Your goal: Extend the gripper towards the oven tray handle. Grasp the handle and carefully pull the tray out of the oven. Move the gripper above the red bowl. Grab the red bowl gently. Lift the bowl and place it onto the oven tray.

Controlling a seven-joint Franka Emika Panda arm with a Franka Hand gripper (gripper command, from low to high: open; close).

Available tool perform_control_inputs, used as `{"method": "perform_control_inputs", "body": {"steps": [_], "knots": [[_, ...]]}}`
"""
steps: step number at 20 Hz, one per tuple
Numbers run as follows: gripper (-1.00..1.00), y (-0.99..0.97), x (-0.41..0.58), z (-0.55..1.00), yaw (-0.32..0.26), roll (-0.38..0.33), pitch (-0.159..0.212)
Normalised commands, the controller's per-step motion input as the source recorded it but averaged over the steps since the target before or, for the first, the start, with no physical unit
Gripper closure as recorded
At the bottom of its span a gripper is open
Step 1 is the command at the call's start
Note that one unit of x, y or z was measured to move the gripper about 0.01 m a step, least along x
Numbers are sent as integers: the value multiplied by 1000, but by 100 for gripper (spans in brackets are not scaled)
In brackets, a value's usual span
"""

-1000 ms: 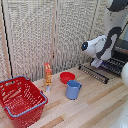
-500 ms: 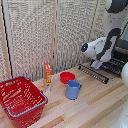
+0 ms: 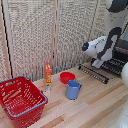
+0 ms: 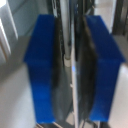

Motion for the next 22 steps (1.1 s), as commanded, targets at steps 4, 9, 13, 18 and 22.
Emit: {"method": "perform_control_inputs", "body": {"steps": [4,9,13,18,22], "knots": [[100,151,-54,0,18,173,19],[100,275,0,-11,11,265,4],[100,759,99,-117,0,223,0],[100,933,33,-136,-4,54,-1],[100,933,60,-36,-63,-2,0]]}}
